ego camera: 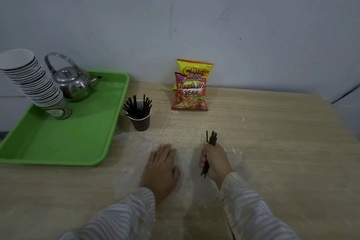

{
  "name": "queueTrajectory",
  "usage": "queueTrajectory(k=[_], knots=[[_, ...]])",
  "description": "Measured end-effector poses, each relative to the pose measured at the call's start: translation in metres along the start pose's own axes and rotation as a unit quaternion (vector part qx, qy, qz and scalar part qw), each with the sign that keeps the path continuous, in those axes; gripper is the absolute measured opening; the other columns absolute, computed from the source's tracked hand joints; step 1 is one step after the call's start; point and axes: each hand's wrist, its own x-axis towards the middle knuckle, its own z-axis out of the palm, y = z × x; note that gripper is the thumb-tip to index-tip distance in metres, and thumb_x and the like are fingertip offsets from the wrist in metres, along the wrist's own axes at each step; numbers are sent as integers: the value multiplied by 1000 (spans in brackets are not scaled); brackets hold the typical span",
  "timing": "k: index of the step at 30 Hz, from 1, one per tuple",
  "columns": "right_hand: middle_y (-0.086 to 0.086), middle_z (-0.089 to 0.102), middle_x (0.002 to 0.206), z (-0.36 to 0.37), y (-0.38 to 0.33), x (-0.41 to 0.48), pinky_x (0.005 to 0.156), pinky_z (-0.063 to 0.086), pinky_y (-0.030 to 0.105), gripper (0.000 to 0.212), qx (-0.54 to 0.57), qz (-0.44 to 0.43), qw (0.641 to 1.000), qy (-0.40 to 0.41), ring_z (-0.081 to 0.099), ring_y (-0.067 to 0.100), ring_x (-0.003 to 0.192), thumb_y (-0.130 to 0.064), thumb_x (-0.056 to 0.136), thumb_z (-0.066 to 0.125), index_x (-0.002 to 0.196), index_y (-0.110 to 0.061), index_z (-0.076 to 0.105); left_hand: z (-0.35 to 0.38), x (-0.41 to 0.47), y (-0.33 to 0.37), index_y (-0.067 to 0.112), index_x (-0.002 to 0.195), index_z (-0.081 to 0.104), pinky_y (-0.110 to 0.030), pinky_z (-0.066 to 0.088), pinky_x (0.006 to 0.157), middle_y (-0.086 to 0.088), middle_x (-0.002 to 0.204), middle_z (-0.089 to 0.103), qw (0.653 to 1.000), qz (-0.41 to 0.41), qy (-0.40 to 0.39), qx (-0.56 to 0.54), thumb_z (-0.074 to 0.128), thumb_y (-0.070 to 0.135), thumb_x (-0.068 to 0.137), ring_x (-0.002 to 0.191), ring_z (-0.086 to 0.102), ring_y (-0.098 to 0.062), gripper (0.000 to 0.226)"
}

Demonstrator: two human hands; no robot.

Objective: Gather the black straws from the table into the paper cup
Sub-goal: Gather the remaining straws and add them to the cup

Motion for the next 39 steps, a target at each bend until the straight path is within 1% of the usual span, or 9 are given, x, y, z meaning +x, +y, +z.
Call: queueTrajectory(k=[3,7,11,17,21,24,29,36,39], knots=[[-5,36,40,16,-6,-8,31,29,21,11,69,1,997,-39,33,10,32,-19,90,56,87,-10,52,-10,1,-1,16,142,20,-35,4,116,-6,154,21,997,-9,6,-79,37,33,91,143,8,-18,57],[-6,35,37,52,-20,-17,33,31,22,26,136,-33,988,-68,34,10,32,-33,88,59,77,-10,54,-38,1,-9,11,137,34,-30,15,113,-9,148,33,973,-37,97,-207,48,19,88,140,19,-19,51],[-5,33,36,98,-36,-25,32,27,18,31,201,-50,973,-104,30,9,28,-39,89,56,74,-12,52,-69,4,-30,7,113,51,-24,30,98,-11,112,53,944,-77,206,-247,49,20,80,111,48,-25,35],[-6,31,32,160,-44,-34,30,21,14,42,207,-50,965,-150,25,7,24,-42,89,54,59,-14,48,-106,36,-69,2,114,48,-38,40,92,-9,109,44,871,-177,282,-360,47,-2,85,102,44,-23,29],[-5,31,33,182,-47,-28,31,21,16,42,198,-63,968,-143,25,8,26,-42,90,52,59,-13,48,-124,63,-88,9,125,46,-17,37,90,-4,122,49,835,-193,229,-462,38,-2,91,109,44,-11,36],[-5,32,32,191,-54,-21,32,21,16,43,217,-86,963,-132,26,8,26,-40,91,51,58,-13,47,-130,76,-98,9,130,44,-34,35,106,-8,132,51,813,-175,143,-536,37,-6,90,121,46,-19,44],[-4,34,31,203,-65,-11,31,23,16,41,253,-145,951,-99,28,9,25,-33,92,52,58,-12,46,-127,83,-105,16,118,58,-33,38,102,-7,122,62,824,-130,86,-544,41,-5,89,116,53,-18,40],[-2,36,37,216,-71,4,32,26,18,31,202,-257,943,-57,30,13,26,-25,88,59,68,-6,46,-114,85,-111,21,123,55,-27,39,97,-3,122,62,849,-101,82,-512,42,1,92,115,53,-14,38],[-6,37,32,219,-65,9,31,25,18,41,152,-297,941,-64,31,12,25,-22,86,60,47,-21,49,-111,85,-114,30,120,55,-21,39,91,1,120,62,847,-100,80,-516,42,5,93,112,54,-9,39]])
